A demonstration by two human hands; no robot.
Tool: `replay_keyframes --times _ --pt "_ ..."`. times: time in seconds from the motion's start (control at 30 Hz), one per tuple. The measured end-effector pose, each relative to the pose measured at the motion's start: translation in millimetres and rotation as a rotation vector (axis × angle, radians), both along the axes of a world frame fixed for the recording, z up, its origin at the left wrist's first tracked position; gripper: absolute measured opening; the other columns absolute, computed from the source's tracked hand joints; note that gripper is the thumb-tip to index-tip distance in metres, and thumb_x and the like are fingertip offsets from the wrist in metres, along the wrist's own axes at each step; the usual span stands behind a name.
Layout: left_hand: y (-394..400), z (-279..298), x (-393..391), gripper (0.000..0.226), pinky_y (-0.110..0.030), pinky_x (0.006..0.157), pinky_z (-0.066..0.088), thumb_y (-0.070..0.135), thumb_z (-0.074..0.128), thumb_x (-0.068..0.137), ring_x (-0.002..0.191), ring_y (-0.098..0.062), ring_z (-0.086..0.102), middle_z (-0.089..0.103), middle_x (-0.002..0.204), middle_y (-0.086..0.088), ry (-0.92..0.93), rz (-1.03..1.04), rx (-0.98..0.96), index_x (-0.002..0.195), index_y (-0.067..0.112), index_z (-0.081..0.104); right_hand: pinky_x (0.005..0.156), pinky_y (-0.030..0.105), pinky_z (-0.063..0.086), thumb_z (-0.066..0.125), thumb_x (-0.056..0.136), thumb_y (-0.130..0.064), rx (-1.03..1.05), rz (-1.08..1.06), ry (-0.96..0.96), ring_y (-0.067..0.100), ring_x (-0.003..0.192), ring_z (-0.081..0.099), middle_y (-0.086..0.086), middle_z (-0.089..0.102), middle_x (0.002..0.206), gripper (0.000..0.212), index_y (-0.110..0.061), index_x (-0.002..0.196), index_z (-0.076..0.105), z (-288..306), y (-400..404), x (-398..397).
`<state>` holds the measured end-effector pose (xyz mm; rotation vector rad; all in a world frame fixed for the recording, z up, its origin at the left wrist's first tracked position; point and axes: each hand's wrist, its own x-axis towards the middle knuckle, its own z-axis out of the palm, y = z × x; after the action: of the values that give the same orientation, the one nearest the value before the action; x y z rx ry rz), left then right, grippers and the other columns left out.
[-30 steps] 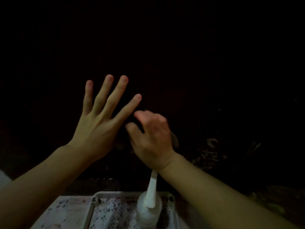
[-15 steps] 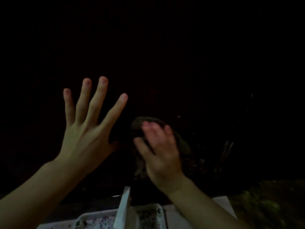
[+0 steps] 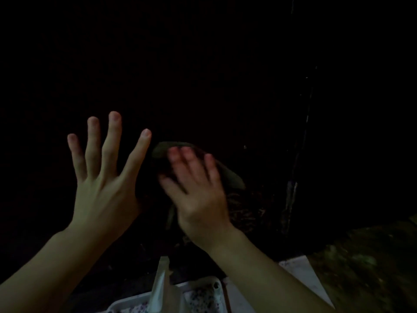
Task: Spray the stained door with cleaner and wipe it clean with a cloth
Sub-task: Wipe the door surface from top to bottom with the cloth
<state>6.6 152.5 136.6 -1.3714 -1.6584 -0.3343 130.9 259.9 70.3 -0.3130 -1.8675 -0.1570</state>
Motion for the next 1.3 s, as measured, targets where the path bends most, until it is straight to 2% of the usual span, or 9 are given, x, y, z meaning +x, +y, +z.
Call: replay_keyframes --times 0.1,0.27,0.4,0.47,0.57,0.67,0.8,1.1,1.3 --pt "1 -1 0 0.109 -0.062 0.115 -0.002 0.044 0.086 0.063 0.145 -0.042 -0.002 0.006 0.156 -0.024 -0.02 -0.008 0.01 0.15 0.017 0.027 0.112 0.051 0.023 0.038 0.099 -0.015 0.011 -0.019 -0.017 0.025 0.138 0.032 0.007 0.034 0.146 0.033 -0.017 0.117 0.066 -5 3 3" --pt "6 -4 0 0.107 -0.074 0.105 0.016 0.062 0.075 0.064 0.146 -0.04 -0.001 0.008 0.156 -0.023 -0.052 -0.029 0.041 0.149 0.018 0.027 0.105 0.06 0.032 0.042 0.092 0.0 -0.279 -0.275 0.082 0.033 0.139 0.028 0.016 0.033 0.146 0.042 -0.018 0.129 0.049 -75 26 46" --pt "17 -7 9 0.108 -0.076 0.099 0.023 0.069 0.07 0.067 0.144 -0.044 0.001 0.009 0.154 -0.025 -0.075 -0.04 0.082 0.15 0.018 0.024 0.108 0.062 0.023 0.031 0.097 -0.011 -0.269 -0.144 0.103 0.037 0.141 0.022 0.02 0.029 0.147 0.039 -0.014 0.133 0.046 -39 16 35" --pt "23 -7 13 0.098 -0.077 0.099 0.021 0.072 0.055 0.078 0.14 -0.05 0.005 0.009 0.153 -0.027 -0.082 -0.069 0.103 0.151 0.018 0.02 0.112 0.059 0.017 0.037 0.095 -0.02 -0.249 -0.06 0.179 0.035 0.142 0.019 0.019 0.027 0.148 0.041 -0.011 0.131 0.053 2 11 24" --pt "34 -6 24 0.094 -0.074 0.107 0.007 0.051 0.069 0.08 0.14 -0.05 0.003 0.007 0.154 -0.026 -0.084 -0.077 0.114 0.152 0.016 0.021 0.113 0.056 0.016 0.041 0.094 -0.031 -0.208 -0.109 0.26 0.033 0.142 0.019 0.017 0.025 0.15 0.044 -0.011 0.132 0.052 28 20 14" --pt "44 -6 36 0.096 -0.062 0.112 -0.007 0.045 0.079 0.074 0.142 -0.048 0.003 0.007 0.156 -0.024 -0.09 -0.078 0.132 0.15 0.015 0.028 0.112 0.057 0.02 0.048 0.095 -0.03 -0.187 -0.249 0.185 0.035 0.141 0.022 0.02 0.026 0.149 0.042 -0.016 0.134 0.041 -19 31 18" --pt "53 -5 46 0.105 -0.063 0.112 -0.007 0.051 0.079 0.065 0.142 -0.048 0.001 0.006 0.156 -0.023 -0.108 -0.094 0.116 0.15 0.015 0.03 0.107 0.06 0.028 0.036 0.099 -0.025 -0.318 -0.296 0.113 0.034 0.142 0.018 0.021 0.022 0.149 0.034 -0.013 0.13 0.04 -80 30 41" --pt "62 -7 51 0.094 -0.063 0.11 -0.006 0.066 0.062 0.079 0.14 -0.051 0.004 0.009 0.155 -0.026 -0.11 -0.106 0.149 0.152 0.018 0.025 0.11 0.055 0.024 0.045 0.094 -0.027 -0.14 -0.238 0.38 0.037 0.138 0.029 0.027 0.036 0.143 0.038 -0.008 0.125 0.055 44 63 42" --pt "66 -7 54 0.106 -0.067 0.109 -0.002 0.059 0.077 0.066 0.14 -0.051 0.003 0.008 0.156 -0.025 -0.114 -0.095 0.146 0.15 0.017 0.029 0.102 0.056 0.036 0.056 0.088 -0.019 -0.263 -0.299 0.29 0.039 0.135 0.033 0.021 0.032 0.141 0.027 -0.011 0.11 0.043 -68 65 65"
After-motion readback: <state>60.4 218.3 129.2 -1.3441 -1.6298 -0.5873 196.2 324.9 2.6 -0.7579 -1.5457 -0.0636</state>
